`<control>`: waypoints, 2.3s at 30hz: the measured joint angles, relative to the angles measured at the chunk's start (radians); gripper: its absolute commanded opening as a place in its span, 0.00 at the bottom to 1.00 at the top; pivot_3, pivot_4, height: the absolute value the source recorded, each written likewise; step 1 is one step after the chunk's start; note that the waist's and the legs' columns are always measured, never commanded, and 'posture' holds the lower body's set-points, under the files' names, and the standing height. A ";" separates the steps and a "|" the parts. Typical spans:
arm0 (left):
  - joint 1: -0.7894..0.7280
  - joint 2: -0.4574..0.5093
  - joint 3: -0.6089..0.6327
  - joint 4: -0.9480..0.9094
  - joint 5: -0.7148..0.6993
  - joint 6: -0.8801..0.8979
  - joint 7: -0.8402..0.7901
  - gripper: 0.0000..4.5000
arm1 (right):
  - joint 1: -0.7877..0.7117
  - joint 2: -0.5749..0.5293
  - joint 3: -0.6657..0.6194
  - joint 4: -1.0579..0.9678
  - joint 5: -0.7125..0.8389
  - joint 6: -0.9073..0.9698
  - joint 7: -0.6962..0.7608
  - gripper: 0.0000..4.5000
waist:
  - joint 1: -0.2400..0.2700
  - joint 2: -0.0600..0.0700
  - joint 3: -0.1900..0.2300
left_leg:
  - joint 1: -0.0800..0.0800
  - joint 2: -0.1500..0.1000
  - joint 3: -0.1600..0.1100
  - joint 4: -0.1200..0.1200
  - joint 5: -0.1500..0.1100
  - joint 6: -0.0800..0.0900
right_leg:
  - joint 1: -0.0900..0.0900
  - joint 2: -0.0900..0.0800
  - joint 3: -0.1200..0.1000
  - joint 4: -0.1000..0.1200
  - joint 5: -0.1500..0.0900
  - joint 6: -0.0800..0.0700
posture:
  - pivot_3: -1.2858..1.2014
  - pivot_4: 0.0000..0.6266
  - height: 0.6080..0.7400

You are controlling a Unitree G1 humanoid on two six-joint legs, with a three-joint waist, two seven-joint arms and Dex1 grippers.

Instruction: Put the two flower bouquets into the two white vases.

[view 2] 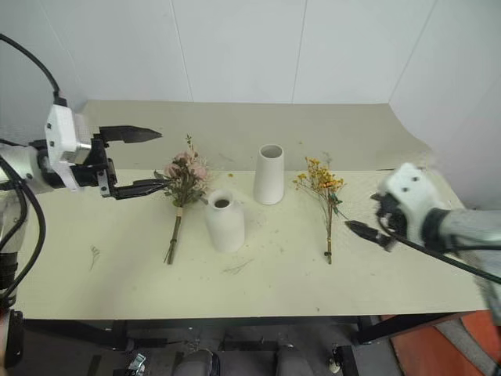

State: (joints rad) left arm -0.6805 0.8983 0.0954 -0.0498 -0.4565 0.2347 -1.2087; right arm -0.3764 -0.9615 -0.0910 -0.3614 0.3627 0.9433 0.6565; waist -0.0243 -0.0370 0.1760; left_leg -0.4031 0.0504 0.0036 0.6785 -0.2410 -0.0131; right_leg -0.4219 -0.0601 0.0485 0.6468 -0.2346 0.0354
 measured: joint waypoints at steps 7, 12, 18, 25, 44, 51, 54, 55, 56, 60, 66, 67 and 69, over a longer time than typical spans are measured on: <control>0.000 -0.022 -0.033 0.005 0.028 -0.019 -0.009 1.00 | -0.209 0.177 0.124 0.236 -0.094 0.147 -0.165 1.00 | 0.010 0.000 0.000 | -0.005 0.000 0.000 -0.001 0.000 0.000 | -0.003 0.000 -0.001 -0.002 0.000 0.000 | 0.52 0.24 1.00; 0.021 -0.029 -0.035 0.002 0.031 -0.020 -0.009 1.00 | -0.242 0.251 0.158 0.309 -0.123 0.178 -0.206 1.00 | 0.012 0.000 0.000 | -0.004 0.000 0.000 -0.001 0.000 0.000 | -0.003 0.000 -0.001 -0.001 0.000 0.000 | 0.52 0.24 1.00; 0.037 -0.029 -0.035 -0.001 0.041 -0.021 -0.009 1.00 | -0.276 0.286 0.156 0.386 -0.129 0.189 -0.225 0.91 | 0.009 0.000 0.000 | -0.004 0.000 0.000 -0.001 0.000 0.000 | -0.003 0.000 -0.001 -0.001 0.000 0.000 | 0.52 0.24 1.00; 0.063 -0.027 -0.034 -0.010 0.058 -0.021 -0.005 1.00 | -0.279 0.303 0.156 0.430 -0.144 0.189 -0.224 0.39 | 0.009 0.000 0.000 | -0.004 0.000 0.000 -0.001 0.000 0.000 | -0.003 0.000 -0.001 -0.001 0.000 0.000 | 0.52 0.24 1.00; 0.072 -0.025 -0.030 -0.017 0.064 -0.025 0.002 1.00 | -0.352 0.438 -0.043 0.427 -0.235 -0.333 -0.480 0.01 | -0.001 0.001 0.000 | -0.004 0.000 0.000 -0.002 0.000 0.000 | -0.004 0.000 -0.001 -0.001 0.000 0.000 | 0.52 0.24 1.00; 0.059 -0.025 -0.027 0.001 0.066 -0.039 0.006 1.00 | -0.614 0.614 -0.147 0.603 -0.116 -0.629 -0.455 0.01 | -0.021 0.001 0.001 | -0.003 0.001 0.000 -0.002 0.000 0.000 | -0.003 0.000 -0.001 0.000 0.000 0.000 | 0.52 0.24 1.00; 0.062 -0.018 -0.007 0.027 0.074 -0.039 0.029 1.00 | -0.710 0.695 -0.207 0.745 -0.030 -0.704 -0.436 0.01 | -0.022 0.002 0.001 | -0.003 0.001 0.000 -0.003 0.000 0.000 | -0.004 0.000 -0.001 0.001 0.000 0.000 | 0.52 0.24 1.00; 0.065 -0.010 0.003 0.031 0.079 -0.039 0.036 1.00 | -0.741 0.712 -0.222 0.802 -0.013 -0.730 -0.426 0.01 | -0.022 0.002 0.001 | -0.003 0.001 0.000 -0.003 0.000 0.000 | -0.004 0.000 -0.001 0.001 0.000 0.000 | 0.52 0.24 1.00; 0.069 0.000 0.009 0.033 0.080 -0.039 0.041 1.00 | -0.756 0.722 -0.230 0.838 0.000 -0.755 -0.413 0.01 | -0.022 0.002 0.001 | -0.003 0.001 0.000 -0.004 0.000 0.000 | -0.004 0.000 -0.001 0.001 0.000 0.000 | 0.52 0.24 1.00; 0.117 0.035 0.058 0.022 0.079 -0.037 0.050 1.00 | -0.789 0.765 -0.235 0.975 0.014 -0.835 -0.370 0.01 | -0.022 0.003 0.002 | -0.003 0.001 0.000 -0.006 0.000 0.000 | -0.004 0.000 -0.002 0.001 0.000 0.000 | 0.52 0.24 1.00; 0.190 0.053 0.101 -0.044 0.067 -0.004 0.070 1.00 | -0.782 0.821 -0.233 1.000 0.050 -0.847 -0.330 0.01 | -0.019 0.004 0.002 | -0.004 0.001 -0.001 -0.008 0.000 0.000 | -0.005 -0.001 -0.003 0.001 0.000 0.000 | 0.52 0.24 1.00; 0.193 0.053 0.108 -0.057 0.064 0.004 0.075 1.00 | -0.774 0.828 -0.232 0.983 0.053 -0.847 -0.328 0.01 | -0.018 0.004 0.002 | -0.004 0.001 -0.001 -0.008 0.000 0.000 | -0.005 -0.001 -0.003 0.001 0.000 0.000 | 0.52 0.24 1.00; 0.204 0.058 0.122 -0.083 0.060 0.017 0.084 1.00 | -0.746 0.843 -0.229 0.937 0.057 -0.848 -0.321 0.01 | -0.019 0.004 0.002 | -0.004 0.001 -0.001 -0.009 0.000 0.000 | -0.004 -0.001 -0.003 0.001 0.000 0.000 | 0.52 0.24 1.00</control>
State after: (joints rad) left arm -0.4762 0.9565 0.2174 -0.1333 -0.3962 0.2513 -1.1251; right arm -1.1222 -0.1185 -0.3201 0.5752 0.4201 0.0956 0.3351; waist -0.0431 -0.0334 0.1782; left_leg -0.4070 0.0515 0.0029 0.6699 -0.2411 -0.0130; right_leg -0.4264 -0.0608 0.0456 0.6477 -0.2347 0.0352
